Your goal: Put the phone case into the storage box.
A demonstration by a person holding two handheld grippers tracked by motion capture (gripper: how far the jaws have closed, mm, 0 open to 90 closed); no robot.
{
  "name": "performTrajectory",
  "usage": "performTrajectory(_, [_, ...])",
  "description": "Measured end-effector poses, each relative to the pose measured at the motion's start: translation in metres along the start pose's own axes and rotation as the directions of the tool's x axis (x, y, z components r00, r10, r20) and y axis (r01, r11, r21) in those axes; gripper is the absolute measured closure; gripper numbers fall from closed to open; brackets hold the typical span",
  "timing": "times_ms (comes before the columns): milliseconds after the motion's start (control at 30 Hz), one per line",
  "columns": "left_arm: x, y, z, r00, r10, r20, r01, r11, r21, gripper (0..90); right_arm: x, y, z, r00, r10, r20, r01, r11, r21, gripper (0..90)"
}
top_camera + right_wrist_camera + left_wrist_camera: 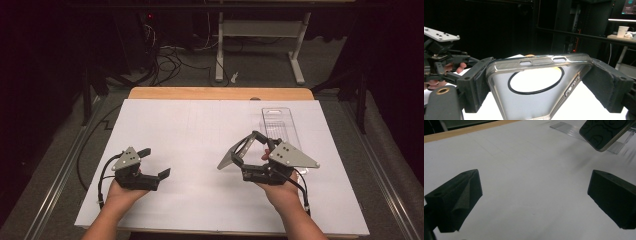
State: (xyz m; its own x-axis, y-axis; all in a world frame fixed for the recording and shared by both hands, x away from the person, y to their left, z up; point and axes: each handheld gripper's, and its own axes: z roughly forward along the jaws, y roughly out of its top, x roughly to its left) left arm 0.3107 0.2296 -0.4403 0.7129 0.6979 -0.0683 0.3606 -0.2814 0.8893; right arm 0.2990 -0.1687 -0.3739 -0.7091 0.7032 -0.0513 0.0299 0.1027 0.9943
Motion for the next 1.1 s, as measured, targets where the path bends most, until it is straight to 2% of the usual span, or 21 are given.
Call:
performTrajectory(100, [0.0,0.0,0.0,1.0,0.004,-0.009,-0.004,1.0,-0.003,0.7,-0.003,0.001,-0.002,0.9998,0.007,0.019,-0.007,1.0,0.002,13.9])
performTrajectory(633, [-0.001,-0.001,0.001,1.0,0.0,0.001,0.0,1.0,0.006,0.7,-0.018,0.008,-0.015,0.9924,0.037,0.117,-0.036,0.999,-0.016,13.9])
performTrajectory(967, [-0.001,-0.001,0.0,1.0,0.004,-0.002,-0.004,1.0,0.003,0.7,-0.025,0.022,-0.03,0.9846,0.036,0.171,-0.027,0.998,-0.054,13.9])
performTrajectory(1100, [0.0,-0.001,0.0,1.0,0.003,-0.005,-0.003,1.0,0.003,0.7,-0.028,0.027,-0.037,0.9784,0.039,0.203,-0.026,0.997,-0.067,13.9])
